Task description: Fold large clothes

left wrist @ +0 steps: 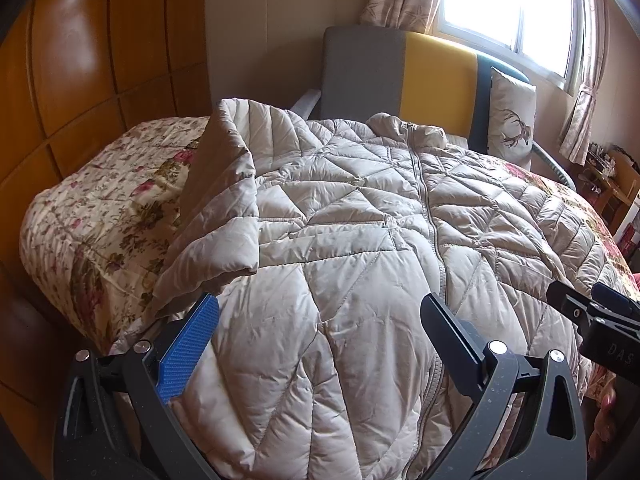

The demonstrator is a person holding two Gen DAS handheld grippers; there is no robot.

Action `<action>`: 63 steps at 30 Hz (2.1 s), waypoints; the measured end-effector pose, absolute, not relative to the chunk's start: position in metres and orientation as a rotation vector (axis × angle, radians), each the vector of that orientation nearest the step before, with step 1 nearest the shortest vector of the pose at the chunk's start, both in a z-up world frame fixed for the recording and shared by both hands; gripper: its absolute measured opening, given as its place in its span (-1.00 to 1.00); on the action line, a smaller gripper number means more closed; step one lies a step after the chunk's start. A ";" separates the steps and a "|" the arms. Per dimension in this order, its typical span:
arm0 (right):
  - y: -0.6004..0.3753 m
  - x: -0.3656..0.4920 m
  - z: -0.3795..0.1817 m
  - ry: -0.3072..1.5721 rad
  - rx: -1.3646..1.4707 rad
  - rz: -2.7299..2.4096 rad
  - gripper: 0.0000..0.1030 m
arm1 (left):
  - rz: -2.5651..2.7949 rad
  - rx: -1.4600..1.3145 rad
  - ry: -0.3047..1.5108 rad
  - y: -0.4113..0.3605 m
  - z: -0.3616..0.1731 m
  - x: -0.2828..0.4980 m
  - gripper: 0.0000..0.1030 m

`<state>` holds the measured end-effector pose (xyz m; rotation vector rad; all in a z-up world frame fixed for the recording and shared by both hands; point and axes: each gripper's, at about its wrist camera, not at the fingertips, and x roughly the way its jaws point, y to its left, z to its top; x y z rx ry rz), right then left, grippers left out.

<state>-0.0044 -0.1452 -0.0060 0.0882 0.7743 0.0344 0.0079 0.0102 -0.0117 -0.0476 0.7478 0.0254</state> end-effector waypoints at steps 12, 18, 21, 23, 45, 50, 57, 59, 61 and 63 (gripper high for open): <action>-0.135 0.008 -0.007 0.769 0.045 0.049 0.97 | 0.021 -0.035 0.750 0.019 -0.011 0.018 0.94; -0.138 0.029 -0.007 0.733 0.015 0.005 0.97 | 0.069 0.051 0.676 0.039 -0.006 0.031 0.94; -0.138 0.047 -0.011 0.723 -0.004 -0.023 0.97 | 0.083 0.069 0.687 0.050 -0.010 0.041 0.94; -0.136 0.058 -0.015 0.713 -0.027 -0.041 0.97 | 0.059 0.057 0.707 0.056 -0.015 0.047 0.94; -0.155 0.105 -0.090 0.766 -0.044 0.011 0.97 | 0.262 -0.119 0.745 0.261 0.009 0.125 -0.39; -0.157 0.100 -0.091 0.740 -0.031 0.028 0.97 | 0.389 -0.200 0.802 0.341 -0.003 0.155 -0.39; -0.157 0.101 -0.092 0.736 -0.030 0.035 0.97 | 0.540 -0.338 0.871 0.428 -0.036 0.182 -0.39; -0.157 0.102 -0.093 0.739 -0.035 0.034 0.97 | 0.566 -0.362 0.869 0.436 -0.042 0.185 0.20; -0.156 0.104 -0.093 0.745 -0.035 0.034 0.97 | 0.667 -0.354 0.878 0.440 -0.044 0.184 0.82; -0.158 0.105 -0.092 0.756 -0.024 0.039 0.97 | 0.701 -0.371 0.809 0.437 -0.036 0.174 0.83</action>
